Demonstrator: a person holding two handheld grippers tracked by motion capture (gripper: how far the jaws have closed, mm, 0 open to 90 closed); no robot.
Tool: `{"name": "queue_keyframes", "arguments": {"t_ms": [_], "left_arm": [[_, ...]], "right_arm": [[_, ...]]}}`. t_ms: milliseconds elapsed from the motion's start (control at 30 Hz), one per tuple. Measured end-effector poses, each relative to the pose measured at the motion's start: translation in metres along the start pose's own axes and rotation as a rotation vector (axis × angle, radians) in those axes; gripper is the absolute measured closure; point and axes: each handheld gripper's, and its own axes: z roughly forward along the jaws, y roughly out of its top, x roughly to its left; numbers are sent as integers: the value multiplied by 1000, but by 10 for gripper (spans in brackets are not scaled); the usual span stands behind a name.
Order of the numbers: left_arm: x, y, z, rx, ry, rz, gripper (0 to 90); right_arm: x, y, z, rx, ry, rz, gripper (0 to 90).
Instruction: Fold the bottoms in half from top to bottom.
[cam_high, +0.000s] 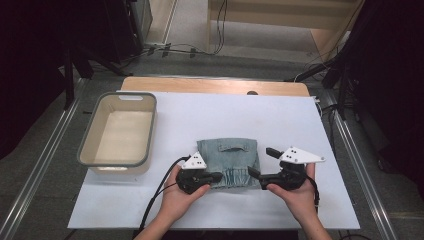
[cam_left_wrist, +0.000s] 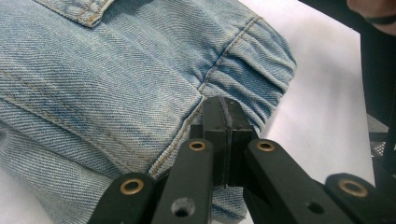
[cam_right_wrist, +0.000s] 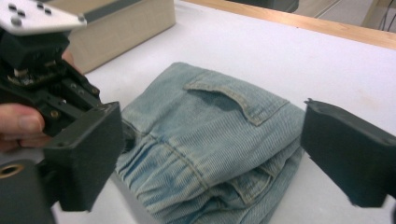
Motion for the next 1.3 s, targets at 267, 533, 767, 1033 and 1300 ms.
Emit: {"name": "queue_keyframes", "arguments": {"t_ms": [267, 533, 767, 1033, 1300], "left_arm": [[1, 0, 0, -1, -4, -3, 888], [2, 0, 0, 0, -8, -1, 888], [2, 0, 0, -3, -9, -3, 888], [2, 0, 0, -2, -11, -5, 888], [3, -1, 0, -2, -15, -3, 888]], "right_arm": [[-17, 20, 1, 7, 44, 7, 0], [-25, 36, 10, 13, 46, 2, 0], [-33, 41, 21, 38, 29, -8, 0], [-46, 40, 37, 85, 57, 1, 0], [-61, 35, 55, 96, 53, 51, 0]]}}
